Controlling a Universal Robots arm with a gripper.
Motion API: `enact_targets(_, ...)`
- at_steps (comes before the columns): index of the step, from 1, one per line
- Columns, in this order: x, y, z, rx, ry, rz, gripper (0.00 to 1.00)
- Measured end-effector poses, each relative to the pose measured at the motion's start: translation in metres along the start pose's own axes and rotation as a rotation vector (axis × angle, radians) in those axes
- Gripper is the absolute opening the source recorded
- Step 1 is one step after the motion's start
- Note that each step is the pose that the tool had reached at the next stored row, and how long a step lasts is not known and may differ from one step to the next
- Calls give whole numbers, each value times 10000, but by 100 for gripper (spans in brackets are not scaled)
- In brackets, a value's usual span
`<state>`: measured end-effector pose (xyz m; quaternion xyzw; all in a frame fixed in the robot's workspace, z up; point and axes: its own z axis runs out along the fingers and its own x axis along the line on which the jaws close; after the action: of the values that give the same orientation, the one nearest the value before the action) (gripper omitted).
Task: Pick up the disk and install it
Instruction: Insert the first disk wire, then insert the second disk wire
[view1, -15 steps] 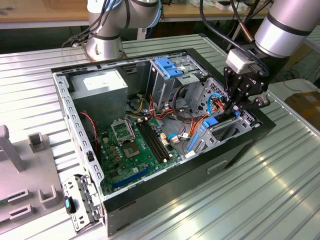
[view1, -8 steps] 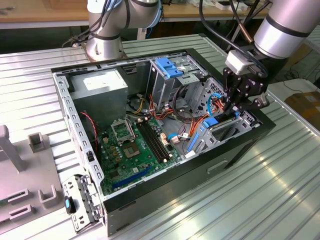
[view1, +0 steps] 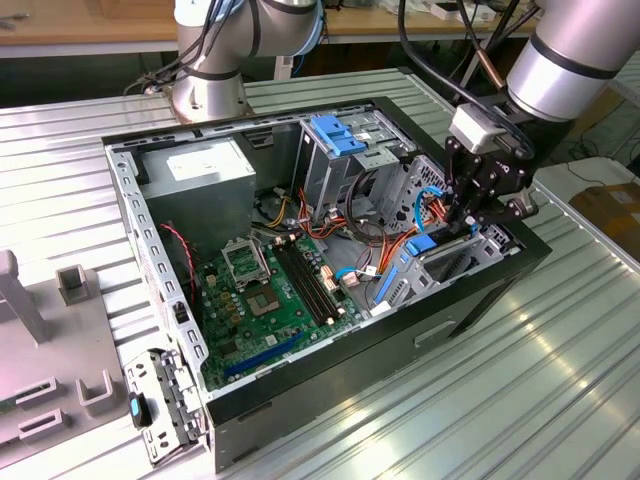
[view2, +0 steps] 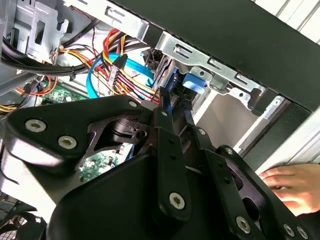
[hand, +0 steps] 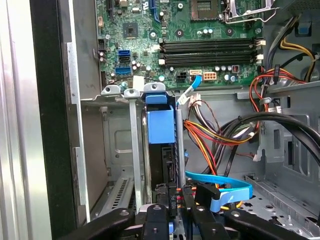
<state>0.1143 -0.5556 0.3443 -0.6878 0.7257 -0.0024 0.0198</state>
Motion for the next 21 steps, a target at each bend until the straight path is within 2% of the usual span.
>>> enact_targets(1,-2,-3,-59,0,0,0,25)
enact_targets(3,-2,-3,-62,0,1,0,24)
enact_targets(5,-2,-3,-64,0,0,0,11)
enact_targets(14,-2,-3,-72,0,1,0,11)
enact_targets(15,-4,-4,-81,-14,19,-1,11)
enact_targets(16,-4,-5,-96,-103,26,1,11)
enact_targets(17,-8,-10,-289,-200,29,4,11)
enact_targets(18,-11,-14,-396,-246,32,5,11)
enact_targets(19,-13,-16,-479,-277,34,6,11)
enact_targets(20,-17,-17,-513,-298,37,8,11)
enact_targets(21,-32,-17,-516,-379,36,9,11)
